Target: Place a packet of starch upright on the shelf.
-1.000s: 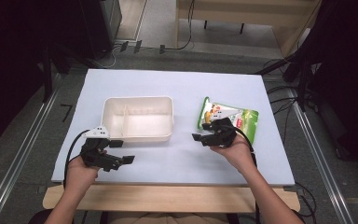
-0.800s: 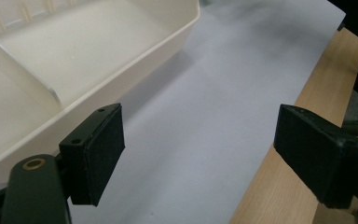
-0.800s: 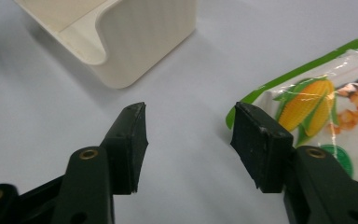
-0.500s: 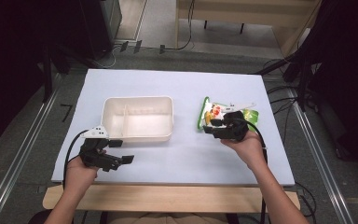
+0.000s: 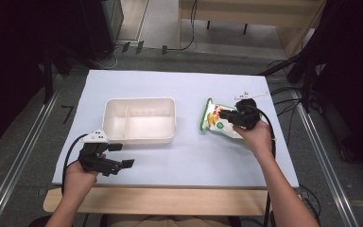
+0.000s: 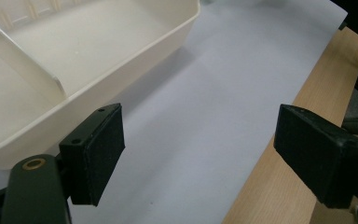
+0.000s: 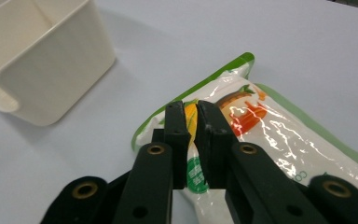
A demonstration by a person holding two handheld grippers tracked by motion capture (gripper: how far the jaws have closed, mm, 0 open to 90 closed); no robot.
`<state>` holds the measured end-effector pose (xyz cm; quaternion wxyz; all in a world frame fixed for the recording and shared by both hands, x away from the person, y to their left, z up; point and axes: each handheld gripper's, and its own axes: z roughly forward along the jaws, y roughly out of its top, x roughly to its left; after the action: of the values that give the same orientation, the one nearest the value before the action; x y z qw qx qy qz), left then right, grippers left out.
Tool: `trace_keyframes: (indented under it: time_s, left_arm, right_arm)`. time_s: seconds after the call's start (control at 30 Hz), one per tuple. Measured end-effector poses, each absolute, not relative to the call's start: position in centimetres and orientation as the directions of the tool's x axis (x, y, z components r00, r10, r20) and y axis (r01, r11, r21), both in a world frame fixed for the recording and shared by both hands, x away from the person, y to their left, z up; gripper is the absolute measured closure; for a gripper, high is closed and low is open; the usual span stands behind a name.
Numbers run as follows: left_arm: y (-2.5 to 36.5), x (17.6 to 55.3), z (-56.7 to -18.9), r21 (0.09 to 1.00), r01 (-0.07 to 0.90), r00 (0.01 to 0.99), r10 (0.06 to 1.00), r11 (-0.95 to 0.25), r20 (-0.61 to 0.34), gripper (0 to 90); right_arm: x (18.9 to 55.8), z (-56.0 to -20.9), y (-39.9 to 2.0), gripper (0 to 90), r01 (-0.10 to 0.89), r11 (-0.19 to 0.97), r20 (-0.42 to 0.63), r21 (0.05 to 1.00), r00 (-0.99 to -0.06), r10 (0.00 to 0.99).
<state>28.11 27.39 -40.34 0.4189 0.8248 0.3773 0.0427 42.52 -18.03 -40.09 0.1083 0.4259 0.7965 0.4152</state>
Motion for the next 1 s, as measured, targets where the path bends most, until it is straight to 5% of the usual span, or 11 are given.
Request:
trace_keyframes:
  time_s: [1.0]
  left_arm:
    - [27.2,27.7,-40.5,0.728,0.581,0.717,0.651,-0.364,-0.247,17.0]
  right_arm:
    - [53.1,-44.6,-15.7,90.0,0.76,0.197,0.22,0.62,-0.409,0.886]
